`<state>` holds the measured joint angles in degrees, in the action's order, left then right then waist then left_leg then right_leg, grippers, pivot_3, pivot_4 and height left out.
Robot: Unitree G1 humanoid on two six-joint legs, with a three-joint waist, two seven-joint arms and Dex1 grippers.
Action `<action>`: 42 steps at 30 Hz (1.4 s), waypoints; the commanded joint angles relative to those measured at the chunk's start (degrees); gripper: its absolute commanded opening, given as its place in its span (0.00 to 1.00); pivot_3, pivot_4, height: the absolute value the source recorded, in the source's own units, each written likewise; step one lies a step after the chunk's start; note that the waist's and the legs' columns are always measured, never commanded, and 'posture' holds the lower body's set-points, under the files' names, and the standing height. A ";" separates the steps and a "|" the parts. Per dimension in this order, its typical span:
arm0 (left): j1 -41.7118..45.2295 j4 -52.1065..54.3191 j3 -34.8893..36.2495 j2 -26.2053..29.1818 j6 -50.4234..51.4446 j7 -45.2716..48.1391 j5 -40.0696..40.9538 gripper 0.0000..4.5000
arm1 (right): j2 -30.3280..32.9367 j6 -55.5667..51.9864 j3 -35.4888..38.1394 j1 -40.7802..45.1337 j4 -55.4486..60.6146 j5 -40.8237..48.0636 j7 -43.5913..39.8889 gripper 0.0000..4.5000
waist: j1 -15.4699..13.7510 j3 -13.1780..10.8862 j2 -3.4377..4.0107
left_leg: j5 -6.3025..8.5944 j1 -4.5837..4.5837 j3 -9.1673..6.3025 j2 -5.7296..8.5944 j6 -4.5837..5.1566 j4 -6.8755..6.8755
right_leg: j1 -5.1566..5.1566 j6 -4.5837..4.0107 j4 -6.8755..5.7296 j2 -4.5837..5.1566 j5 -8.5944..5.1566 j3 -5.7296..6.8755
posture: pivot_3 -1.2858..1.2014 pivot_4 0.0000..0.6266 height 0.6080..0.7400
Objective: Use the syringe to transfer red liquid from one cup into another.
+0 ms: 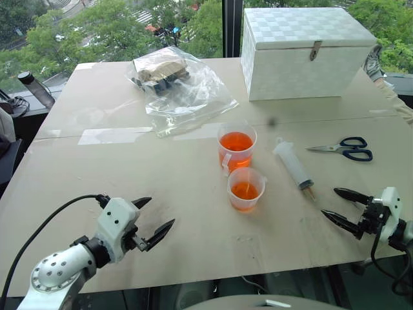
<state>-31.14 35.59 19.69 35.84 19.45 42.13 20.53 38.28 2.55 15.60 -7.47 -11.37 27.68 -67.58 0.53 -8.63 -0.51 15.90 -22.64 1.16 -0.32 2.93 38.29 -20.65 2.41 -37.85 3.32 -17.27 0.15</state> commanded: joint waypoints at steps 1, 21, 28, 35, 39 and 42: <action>0.04 -0.47 -0.23 -0.29 -2.32 0.78 0.16 1.00 | 0.74 1.13 0.66 0.93 -2.59 -0.50 -1.12 0.99 | 0.01 0.00 0.00 | 0.00 0.00 0.00 0.00 0.00 0.00 | 0.00 0.00 0.00 0.00 0.00 0.00 | 0.52 0.24 1.00; -0.50 -3.66 -3.82 -3.75 -9.07 0.38 -2.17 1.00 | 5.55 -1.80 0.95 4.07 -5.19 -1.41 -3.67 0.99 | -0.03 0.02 0.00 | 0.01 -0.01 0.01 0.00 0.01 -0.03 | 0.00 -0.01 0.04 0.04 0.00 0.00 | 0.52 0.24 1.00; 1.04 -2.54 -2.80 -2.08 -7.82 0.32 -1.15 1.00 | 7.12 -8.28 2.42 5.22 0.04 1.88 -2.77 0.99 | -0.05 0.01 0.02 | 0.01 -0.01 0.01 0.00 0.01 -0.02 | -0.01 -0.01 0.04 0.04 0.00 0.01 | 0.52 0.24 1.00; 4.53 1.11 2.38 3.92 -3.20 4.45 6.49 1.00 | 14.17 -28.76 3.23 8.31 16.19 7.45 4.46 0.99 | 0.09 -0.07 0.17 | 0.01 -0.09 0.00 0.00 0.01 -0.06 | -0.14 -0.01 0.00 0.04 0.00 0.01 | 0.52 0.24 1.00; 8.54 4.79 6.47 10.80 3.58 9.19 16.86 1.00 | 11.48 -41.80 -1.14 23.34 23.11 9.09 18.64 0.99 | 0.52 -0.13 0.17 | 0.00 -0.10 -0.01 0.00 0.00 -0.07 | -0.16 0.00 0.00 0.04 0.00 0.01 | 0.52 0.24 1.00; 13.89 7.39 8.62 16.27 8.57 9.81 24.01 1.00 | 12.11 -50.09 -8.62 31.42 24.58 6.88 20.75 0.99 | 0.09 -0.18 0.19 | -0.01 -0.21 0.00 0.01 -0.02 -0.05 | -0.28 0.00 -0.02 0.04 0.00 0.02 | 0.52 0.24 1.00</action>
<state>-18.77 40.10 25.87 50.50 25.90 51.35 40.36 49.64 -43.36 9.88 22.47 11.43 35.32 -48.21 0.62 -8.81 -0.31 15.88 -22.87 1.13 -0.31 2.88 38.23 -20.98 2.40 -37.85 3.35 -17.27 0.21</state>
